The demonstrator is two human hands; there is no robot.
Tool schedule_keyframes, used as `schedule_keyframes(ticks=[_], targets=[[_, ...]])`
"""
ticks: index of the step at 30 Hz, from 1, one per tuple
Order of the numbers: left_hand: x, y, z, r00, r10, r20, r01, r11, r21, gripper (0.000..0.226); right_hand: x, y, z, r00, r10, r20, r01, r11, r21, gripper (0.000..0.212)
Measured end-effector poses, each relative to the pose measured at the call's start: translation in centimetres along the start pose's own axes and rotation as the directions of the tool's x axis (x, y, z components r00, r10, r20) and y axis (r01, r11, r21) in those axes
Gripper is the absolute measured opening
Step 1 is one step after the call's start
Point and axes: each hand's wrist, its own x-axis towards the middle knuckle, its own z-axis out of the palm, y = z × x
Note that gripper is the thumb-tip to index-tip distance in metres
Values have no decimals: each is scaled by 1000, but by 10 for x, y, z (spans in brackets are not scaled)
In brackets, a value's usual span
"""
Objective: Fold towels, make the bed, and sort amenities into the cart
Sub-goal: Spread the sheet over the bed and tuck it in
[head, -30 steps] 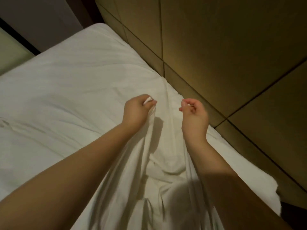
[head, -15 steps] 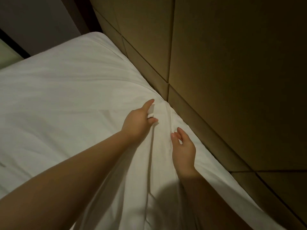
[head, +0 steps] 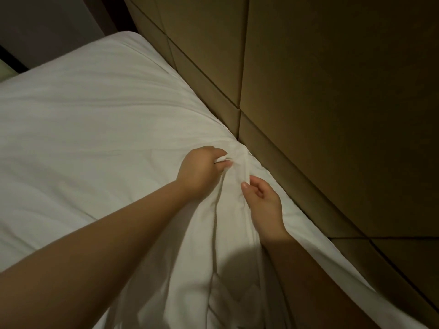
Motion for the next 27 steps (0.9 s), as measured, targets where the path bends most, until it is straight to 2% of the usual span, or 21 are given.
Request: schedule_keyframes(ticks=[4,7,11,14,17,20,24,27], targets=[[-25,27,-27,1000,25,-19,-26,999,-48,45,-26,-22,0,995,-100,29,98,992,81,43],[-54,51,-55,1000,20,16,-18,994,-103,41,-56,-54,-6,972,-235,19,232,967,105,12],[-101,84,-99,997,-2,82,20,977,-213,24,-113,-104,-23,919,-367,143,363,930,54,18],[-139,110,-132,994,15,107,12,967,-253,18,-163,-132,-30,885,-402,236,420,907,-29,7],[-179,134,-166,998,12,62,7,952,-307,4,-215,-158,-35,892,-413,186,422,906,-14,11],[-224,156,-207,999,8,-45,-23,945,-326,20,-269,-182,-38,887,-453,89,458,888,-42,14],[-288,195,-258,986,29,-165,-83,941,-328,16,-338,-213,-35,849,-528,28,528,845,-79,12],[-333,225,-294,975,119,-185,-176,928,-328,19,-382,-231,-31,840,-541,-25,539,840,-61,13]])
